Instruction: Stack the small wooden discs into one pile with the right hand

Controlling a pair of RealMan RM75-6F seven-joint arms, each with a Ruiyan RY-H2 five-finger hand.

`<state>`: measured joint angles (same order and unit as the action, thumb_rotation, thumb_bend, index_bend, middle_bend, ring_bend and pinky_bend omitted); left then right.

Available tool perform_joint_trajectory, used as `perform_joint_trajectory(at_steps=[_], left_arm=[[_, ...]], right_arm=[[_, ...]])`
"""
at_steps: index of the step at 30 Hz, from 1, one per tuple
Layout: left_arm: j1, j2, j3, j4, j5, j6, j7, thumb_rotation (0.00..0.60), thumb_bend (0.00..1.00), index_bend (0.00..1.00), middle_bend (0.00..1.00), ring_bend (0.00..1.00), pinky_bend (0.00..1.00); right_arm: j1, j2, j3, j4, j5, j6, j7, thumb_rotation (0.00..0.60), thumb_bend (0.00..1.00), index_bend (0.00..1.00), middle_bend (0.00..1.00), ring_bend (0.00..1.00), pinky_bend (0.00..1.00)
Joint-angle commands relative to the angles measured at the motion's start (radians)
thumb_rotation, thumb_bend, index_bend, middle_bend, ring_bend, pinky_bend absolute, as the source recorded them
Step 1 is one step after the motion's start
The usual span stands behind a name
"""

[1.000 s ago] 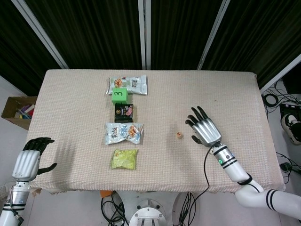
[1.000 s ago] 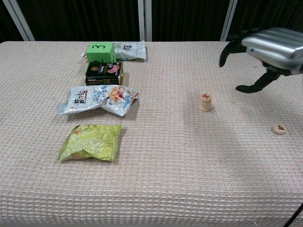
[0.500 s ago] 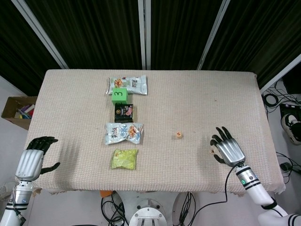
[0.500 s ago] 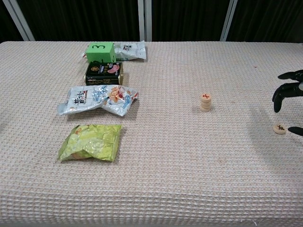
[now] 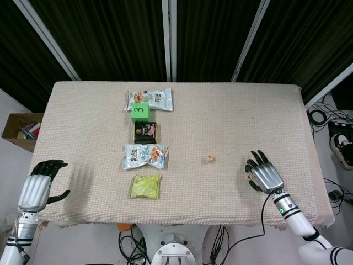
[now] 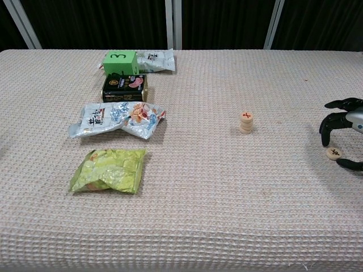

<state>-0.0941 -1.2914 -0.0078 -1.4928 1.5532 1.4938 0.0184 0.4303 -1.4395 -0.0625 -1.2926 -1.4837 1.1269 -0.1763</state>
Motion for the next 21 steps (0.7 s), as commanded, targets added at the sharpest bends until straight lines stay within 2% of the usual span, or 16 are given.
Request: perform_joint_trajectory(at_steps=[1,9,14,21], left_arm=[[-0.001,-0.001,0.001,0.002,-0.001,-0.003,0.0,0.6,0.08,0.25,0.22,0.17,0.18],[0.001,-0.003,0.0,0.009,-0.006,-0.001,-0.007,0.6,0.08,0.25,0.22,0.17,0.18],[0.001,-0.002,-0.003,0.01,-0.004,0.003,-0.012,0.6,0.09,0.25,0.22,0.17,0.18],[0.007,-0.009,0.001,0.019,-0.002,0.01,-0.019,0.6,0.09,0.25,0.22,0.17,0.18]], right_arm=[[0.001,0.0,0.002,-0.001,-0.002,-0.005,-0.002,0.6,0.27,0.44,0.29,0.0,0.0],[0.003,0.004,0.022,-0.012,-0.009,-0.002,0.005,0.6,0.32,0.53,0.31,0.0,0.0],[0.036,0.054,0.077,-0.098,-0.03,0.026,0.028,0.6,0.32,0.53,0.31,0.0,0.0],[0.153,0.081,0.175,-0.198,0.04,-0.105,-0.059,0.6,0.32,0.53,0.3,0.0,0.0]])
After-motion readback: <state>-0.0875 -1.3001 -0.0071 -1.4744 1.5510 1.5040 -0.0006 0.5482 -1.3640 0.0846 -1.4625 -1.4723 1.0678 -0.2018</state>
